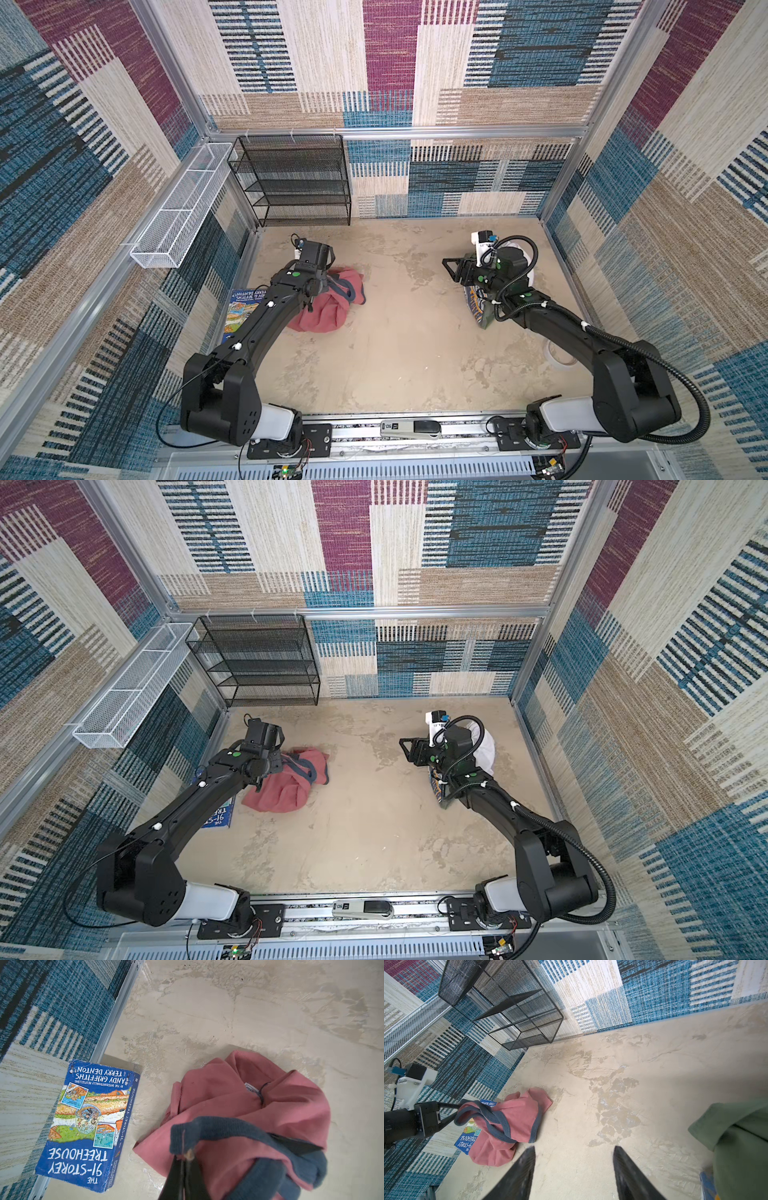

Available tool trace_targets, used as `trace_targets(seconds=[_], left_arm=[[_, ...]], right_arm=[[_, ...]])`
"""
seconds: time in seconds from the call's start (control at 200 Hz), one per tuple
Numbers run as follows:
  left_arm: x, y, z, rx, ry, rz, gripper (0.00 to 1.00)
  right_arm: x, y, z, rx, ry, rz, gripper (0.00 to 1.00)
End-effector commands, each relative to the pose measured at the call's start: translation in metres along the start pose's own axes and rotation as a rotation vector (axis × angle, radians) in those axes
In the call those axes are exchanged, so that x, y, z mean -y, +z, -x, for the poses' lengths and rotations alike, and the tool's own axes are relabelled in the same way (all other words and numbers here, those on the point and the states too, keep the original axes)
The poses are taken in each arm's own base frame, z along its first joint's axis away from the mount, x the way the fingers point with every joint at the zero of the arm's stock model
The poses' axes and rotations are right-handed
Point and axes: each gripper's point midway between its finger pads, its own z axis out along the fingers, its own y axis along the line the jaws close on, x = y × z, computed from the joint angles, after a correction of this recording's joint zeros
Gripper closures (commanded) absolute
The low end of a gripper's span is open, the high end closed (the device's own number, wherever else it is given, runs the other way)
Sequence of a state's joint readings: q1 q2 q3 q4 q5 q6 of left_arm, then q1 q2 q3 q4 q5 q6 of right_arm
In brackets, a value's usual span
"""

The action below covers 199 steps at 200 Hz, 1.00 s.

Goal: Pick out a specific cloth from the pile

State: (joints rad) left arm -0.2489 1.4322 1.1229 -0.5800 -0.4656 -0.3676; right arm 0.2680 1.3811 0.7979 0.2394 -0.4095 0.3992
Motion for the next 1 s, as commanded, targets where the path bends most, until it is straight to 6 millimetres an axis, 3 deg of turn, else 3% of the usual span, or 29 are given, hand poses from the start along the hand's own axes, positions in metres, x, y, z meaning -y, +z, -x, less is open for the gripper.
trace_targets(seconds=[0.0, 0.506, 0.796, 0.876, 0.992], left_arm=[[-0.001, 0.007, 0.000, 0.000, -0.023, 0.017, 1.00], [0.002, 0.054, -0.045, -0.140, -0.014, 0.038, 1.00], [0.003, 0.046, -0.047, -0.142, -0.039, -0.003, 1.00], [0.004, 0.034, -0.047, -0.151, -0.038, -0.035, 0.77], [0.000, 0.018, -0.049, -0.147, -0.054, -0.068, 0.63]], right_arm=[[-0.006, 0.001, 0.008, 0.024, -0.004, 0.025, 0.38], [-0.010, 0.005, 0.014, 0.016, -0.013, 0.038, 0.38], [-0.011, 0.003, 0.018, 0.008, -0.016, 0.031, 0.38], [-0.015, 0.000, 0.020, 0.006, -0.024, 0.036, 0.38], [-0.018, -0.005, 0.025, 0.028, -0.034, 0.034, 0.37]])
